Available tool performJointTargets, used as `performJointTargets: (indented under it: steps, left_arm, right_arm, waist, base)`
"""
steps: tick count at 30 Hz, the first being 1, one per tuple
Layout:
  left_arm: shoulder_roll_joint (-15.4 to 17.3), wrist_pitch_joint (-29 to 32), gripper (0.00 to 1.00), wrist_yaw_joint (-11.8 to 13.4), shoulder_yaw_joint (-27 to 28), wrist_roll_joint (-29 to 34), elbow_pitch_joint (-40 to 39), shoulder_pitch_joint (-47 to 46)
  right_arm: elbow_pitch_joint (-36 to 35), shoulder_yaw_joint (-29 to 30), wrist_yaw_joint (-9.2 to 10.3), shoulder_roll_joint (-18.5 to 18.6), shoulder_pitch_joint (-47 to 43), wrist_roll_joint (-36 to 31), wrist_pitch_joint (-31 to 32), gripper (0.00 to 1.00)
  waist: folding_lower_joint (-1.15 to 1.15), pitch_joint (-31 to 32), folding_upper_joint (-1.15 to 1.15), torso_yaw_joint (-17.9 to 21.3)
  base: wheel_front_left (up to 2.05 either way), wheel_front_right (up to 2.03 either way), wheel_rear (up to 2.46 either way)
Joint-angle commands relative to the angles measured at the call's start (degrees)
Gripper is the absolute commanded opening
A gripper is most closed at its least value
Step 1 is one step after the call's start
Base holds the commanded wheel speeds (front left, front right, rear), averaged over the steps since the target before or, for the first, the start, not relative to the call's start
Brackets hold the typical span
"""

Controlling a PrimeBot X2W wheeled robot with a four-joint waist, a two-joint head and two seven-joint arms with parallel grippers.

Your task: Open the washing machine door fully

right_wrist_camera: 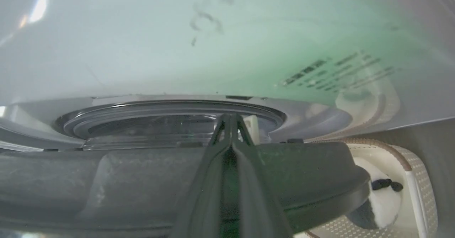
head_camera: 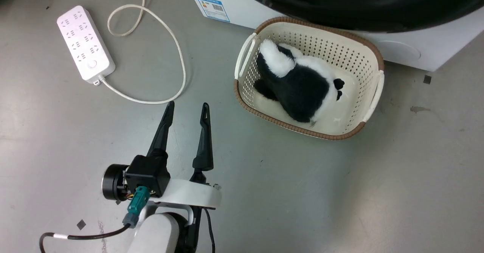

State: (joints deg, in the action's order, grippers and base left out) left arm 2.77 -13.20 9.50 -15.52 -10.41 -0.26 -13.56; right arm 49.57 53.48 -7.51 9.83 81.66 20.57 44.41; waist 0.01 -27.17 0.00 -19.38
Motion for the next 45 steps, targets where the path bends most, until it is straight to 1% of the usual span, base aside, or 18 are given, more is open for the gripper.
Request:
performJointTargets:
  steps: [1, 6, 11, 14, 17, 21, 24, 28, 31, 35, 38, 40, 43, 45]
  left_arm:
    - [0.1, -0.6, 1.0, 0.5, -0.2, -0.5, 0.1, -1.0]
    - [0.1, -1.2, 1.0, 0.6, -0.1, -0.3, 0.7, -0.7]
    - [0.1, -1.8, 1.0, 0.1, 0.2, 0.2, 2.2, 1.0]
    - [0.1, -1.8, 1.0, -0.3, 0.7, 0.7, 2.8, 2.3]
    - [0.1, -1.8, 1.0, -0.8, 1.4, 1.3, 3.1, 3.5]
    - [0.1, -1.8, 1.0, -1.4, 2.2, 1.7, 3.7, 4.8]
    - [0.1, -1.8, 1.0, -1.7, 2.5, 1.9, 4.1, 6.1]
    - [0.1, -1.8, 1.0, -2.1, 2.8, 2.2, 4.5, 7.2]
    - [0.1, -1.8, 1.0, -2.5, 3.0, 2.4, 4.7, 7.9]
    - [0.1, -1.8, 1.0, -2.6, 3.4, 2.5, 4.8, 9.2]
    - [0.1, -1.8, 1.0, -3.1, 3.5, 2.5, 5.3, 10.2]
    - [0.1, -1.8, 1.0, -3.4, 3.5, 2.5, 5.6, 10.7]
    - [0.1, -1.8, 1.0, -3.9, 3.4, 2.7, 6.1, 11.3]
    - [0.1, -1.8, 1.0, -4.0, 3.5, 2.8, 6.3, 11.7]
  right_arm:
    - [1.6, 1.3, 0.02, -0.7, 1.0, -0.1, 1.8, 0.0]
    - [1.6, 4.2, 0.02, -1.9, -1.4, -0.2, 5.8, 0.0]
    - [-0.3, 6.8, 0.02, -4.8, -6.8, 3.2, 11.2, 0.0]
    - [-2.5, 5.5, 0.02, -6.2, -11.5, 4.8, 13.6, 0.0]
    - [-4.4, 3.3, 0.02, -6.8, -15.6, 7.1, 15.7, 0.0]
    - [-1.3, -1.8, 0.02, -6.9, -20.1, 13.3, 17.1, 0.0]
    - [1.1, -6.5, 0.02, -6.9, -23.0, 18.5, 16.7, 0.0]
    - [3.5, -14.3, 0.02, -6.9, -26.7, 26.0, 15.9, 0.0]
    - [4.5, -21.0, 0.02, -6.9, -29.4, 32.9, 15.4, 0.0]
    - [4.0, -31.7, 0.02, -6.9, -33.9, 44.1, 14.6, 0.0]
    - [1.9, -41.4, 0.02, -6.9, -38.3, 53.1, 13.5, 0.0]
    - [-0.8, -48.5, 0.02, -6.9, -41.6, 59.2, 12.1, 0.0]
    - [-6.2, -59.2, 0.02, -6.9, -46.7, 67.4, 8.6, 0.0]
    - [-9.9, -65.6, 0.02, -6.9, -49.6, 71.5, 5.3, 0.0]
  waist:
    - [-0.01, 0.4, 0.0, -0.1]
    - [-0.01, 2.6, 0.0, 0.4]
    - [-0.01, 7.3, 0.0, 1.4]
    - [-0.01, 10.0, 0.0, 2.1]
    - [-0.01, 12.2, 0.0, 2.7]
    - [-0.01, 15.0, 0.0, 3.2]
    - [-0.01, 16.8, 0.0, 3.4]
    - [-0.01, 18.4, 0.0, 3.5]
    - [-0.01, 19.4, 0.0, 3.5]
    - [-0.01, 20.7, 0.0, 3.5]
    - [-0.01, 21.5, 0.0, 3.5]
    - [-0.01, 21.8, 0.0, 3.6]
    - [-0.01, 22.3, 0.0, 3.8]
    - [-0.01, 22.4, 0.0, 3.9]
  base:
    - [0.0, 0.0, 0.0]
    - [0.0, 0.0, 0.0]
    - [0.0, 0.0, 0.0]
    - [0.0, 0.0, 0.0]
    - [0.0, 0.0, 0.0]
    - [0.0, 0.0, 0.0]
    - [0.0, 0.0, 0.0]
    - [0.0, 0.0, 0.0]
    - [0.0, 0.0, 0.0]
    - [0.0, 0.0, 0.0]
    - [0.0, 0.0, 0.0]
    - [0.0, 0.0, 0.0]
    - [0.0, 0.0, 0.0]
    - [0.0, 0.0, 0.0]
